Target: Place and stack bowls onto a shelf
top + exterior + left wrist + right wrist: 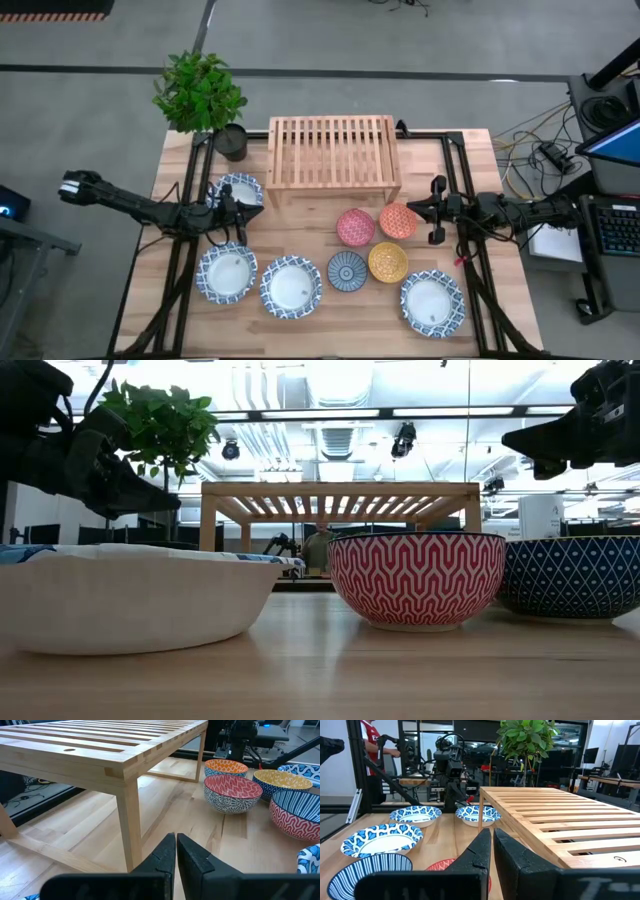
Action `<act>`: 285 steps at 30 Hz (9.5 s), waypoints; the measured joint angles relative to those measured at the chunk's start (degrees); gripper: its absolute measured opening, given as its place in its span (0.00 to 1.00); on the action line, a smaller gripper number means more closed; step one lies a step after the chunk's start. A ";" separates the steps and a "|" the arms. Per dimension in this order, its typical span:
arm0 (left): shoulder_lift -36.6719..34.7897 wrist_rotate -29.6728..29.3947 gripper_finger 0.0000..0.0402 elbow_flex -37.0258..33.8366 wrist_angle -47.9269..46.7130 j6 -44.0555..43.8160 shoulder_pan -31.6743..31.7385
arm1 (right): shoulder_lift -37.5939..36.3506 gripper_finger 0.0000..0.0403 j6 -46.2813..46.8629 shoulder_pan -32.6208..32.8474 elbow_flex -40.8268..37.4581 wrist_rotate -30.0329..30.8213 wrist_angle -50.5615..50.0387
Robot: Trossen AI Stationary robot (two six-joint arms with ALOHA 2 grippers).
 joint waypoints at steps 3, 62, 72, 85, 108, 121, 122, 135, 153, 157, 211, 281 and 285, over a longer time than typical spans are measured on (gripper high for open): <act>0.00 -0.02 0.00 0.00 0.00 0.02 0.01 | 0.00 0.03 -0.05 0.00 0.00 -0.01 0.02; -0.16 1.17 0.00 0.02 23.88 -18.23 -0.02 | 0.04 0.03 3.04 -0.01 0.00 3.54 11.55; -0.04 1.90 0.00 0.55 30.07 -17.92 0.13 | 1.13 0.03 6.87 0.00 5.28 4.92 11.68; 9.61 9.46 0.00 34.59 -32.46 -21.85 -2.07 | 7.66 0.03 14.32 0.00 15.22 5.01 1.74; 46.46 13.84 0.00 63.54 -57.40 -16.66 -9.54 | 13.38 0.03 14.78 0.00 15.08 5.05 1.72; 64.83 13.45 0.00 82.89 -57.45 -8.93 -12.95 | 13.40 0.03 18.14 0.00 15.06 3.96 -3.95; 66.11 13.46 0.00 83.80 -57.47 -8.79 -13.04 | 13.40 0.03 18.16 0.00 15.06 3.96 -4.00; 76.15 13.44 0.00 89.33 -52.79 -6.82 -13.79 | 13.35 0.03 20.71 0.03 15.06 -4.22 -4.16; 81.06 13.47 0.29 89.33 -44.21 -4.71 -13.71 | 13.42 0.03 20.04 0.17 15.06 -21.64 7.83; 81.87 13.44 0.44 89.33 -42.06 -5.05 -13.27 | 13.42 0.03 20.13 0.18 15.06 -22.61 8.23; 90.71 16.92 0.01 98.51 -51.90 5.55 -13.09 | 13.46 0.03 19.38 0.15 15.06 -22.53 7.75; 57.86 19.30 0.02 86.68 -69.92 14.08 27.83 | 13.53 0.03 20.05 0.10 15.06 -19.45 1.59; 57.86 19.93 0.02 86.66 -70.22 12.01 28.32 | 13.53 0.03 20.03 0.10 15.06 -19.45 1.59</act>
